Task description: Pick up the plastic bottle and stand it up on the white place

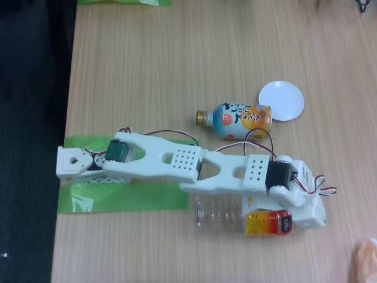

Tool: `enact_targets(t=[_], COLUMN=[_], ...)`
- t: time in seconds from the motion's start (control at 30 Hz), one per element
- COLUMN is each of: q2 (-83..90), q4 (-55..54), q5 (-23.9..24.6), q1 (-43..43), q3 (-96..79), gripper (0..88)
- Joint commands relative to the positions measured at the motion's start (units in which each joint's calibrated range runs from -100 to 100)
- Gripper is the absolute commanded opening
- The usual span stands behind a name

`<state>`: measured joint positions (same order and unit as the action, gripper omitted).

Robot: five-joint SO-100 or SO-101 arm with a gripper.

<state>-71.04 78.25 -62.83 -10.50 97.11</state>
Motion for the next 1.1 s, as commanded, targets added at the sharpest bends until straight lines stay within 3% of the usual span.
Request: enact_targets(t=[0.0,0.17,0.37,0.6,1.07], q2=[8.17,13.97,21.69,32.28,50.51], q4=[4.84,7.76,8.27,16.43,17.12], q5=[0.14,4.55,6.33,12.63,20.87], q1=[-0.1,0.27,0.35,1.24,8.05], q3=[2.08,2.08,2.08,2.17,2.08], gripper=[12.5,12.5,12.5,12.5,12.5])
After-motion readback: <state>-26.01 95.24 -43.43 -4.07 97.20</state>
